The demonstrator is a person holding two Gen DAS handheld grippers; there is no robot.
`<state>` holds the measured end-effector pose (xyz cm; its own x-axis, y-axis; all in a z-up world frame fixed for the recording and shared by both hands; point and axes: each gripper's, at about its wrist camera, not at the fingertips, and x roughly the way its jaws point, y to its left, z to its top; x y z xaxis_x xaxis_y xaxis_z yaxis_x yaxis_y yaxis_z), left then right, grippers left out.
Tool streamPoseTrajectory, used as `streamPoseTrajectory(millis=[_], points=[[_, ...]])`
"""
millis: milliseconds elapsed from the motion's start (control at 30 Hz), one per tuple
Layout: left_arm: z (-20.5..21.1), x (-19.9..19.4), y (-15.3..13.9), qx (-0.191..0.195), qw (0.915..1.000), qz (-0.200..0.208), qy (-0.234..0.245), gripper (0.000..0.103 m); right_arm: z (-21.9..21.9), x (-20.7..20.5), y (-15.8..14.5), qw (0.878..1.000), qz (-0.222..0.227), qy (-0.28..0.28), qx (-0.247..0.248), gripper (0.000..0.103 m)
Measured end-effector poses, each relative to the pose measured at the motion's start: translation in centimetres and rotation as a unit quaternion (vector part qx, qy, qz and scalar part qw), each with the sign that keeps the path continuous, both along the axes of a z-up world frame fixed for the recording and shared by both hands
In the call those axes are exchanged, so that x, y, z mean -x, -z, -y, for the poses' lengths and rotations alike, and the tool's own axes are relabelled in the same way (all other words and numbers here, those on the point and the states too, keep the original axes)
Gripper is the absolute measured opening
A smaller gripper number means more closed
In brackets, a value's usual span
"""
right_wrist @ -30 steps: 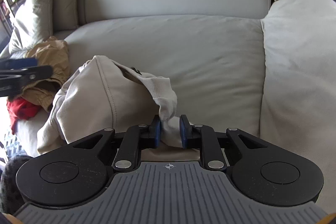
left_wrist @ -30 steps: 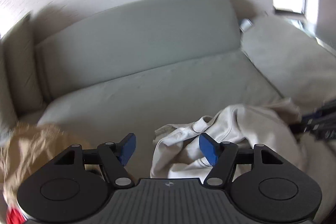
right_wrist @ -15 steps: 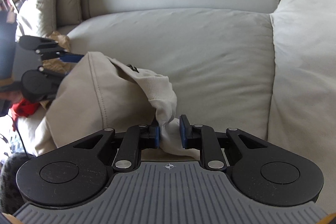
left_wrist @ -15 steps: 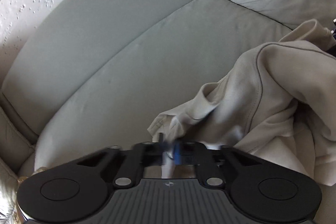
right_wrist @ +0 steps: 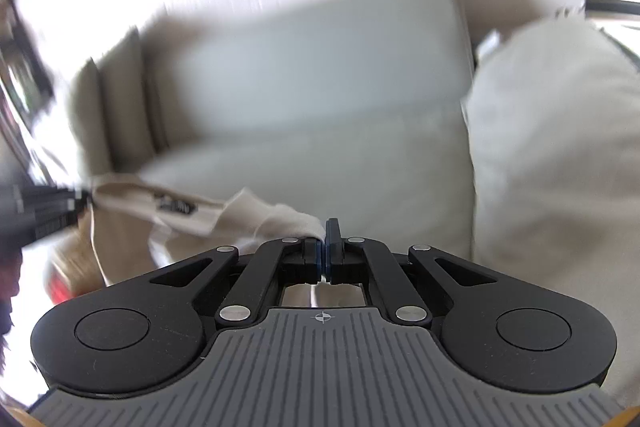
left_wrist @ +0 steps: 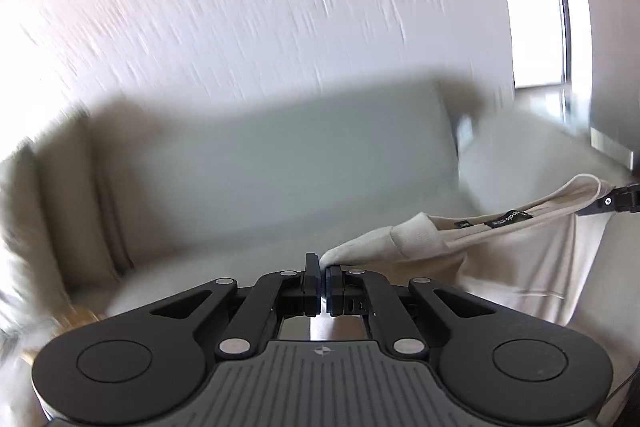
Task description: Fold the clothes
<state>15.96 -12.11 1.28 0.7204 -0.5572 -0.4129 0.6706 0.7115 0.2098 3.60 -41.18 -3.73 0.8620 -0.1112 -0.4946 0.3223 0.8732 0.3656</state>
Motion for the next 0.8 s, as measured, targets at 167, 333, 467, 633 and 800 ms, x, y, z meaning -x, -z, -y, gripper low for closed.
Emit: streamPoseTrajectory(millis=[167,333,467,633,800], points=[[-5.0,7.3,-10.5,0.121,0.9847,0.125,0.010,0.003,-1.6,6.0,-12.7,0.983,0.161,0.010,0.083,0.001],[-7.0,13.1,-16.2,0.133,0.9745,0.179,0.024,0.003,-6.7,12.0,-21.0,0.929,0.249,0.020,0.272,0.001],[-8.4,16.0,-19.2,0.130,0.9693,0.205,0.039,0.004,-8.2,15.6,-24.8,0.925,0.248,0.001,0.288,0.001],[-8.1,16.6,-21.1,0.132,0.9614,0.239,0.036,0.005,-10.9,19.4,-28.8,0.882,0.264,0.017,0.390,0.001],[-6.8,15.1,-21.8,0.115,0.9630,0.242,0.026,0.005,-10.6,17.7,-30.5,0.891,0.217,0.000,0.398,0.001]])
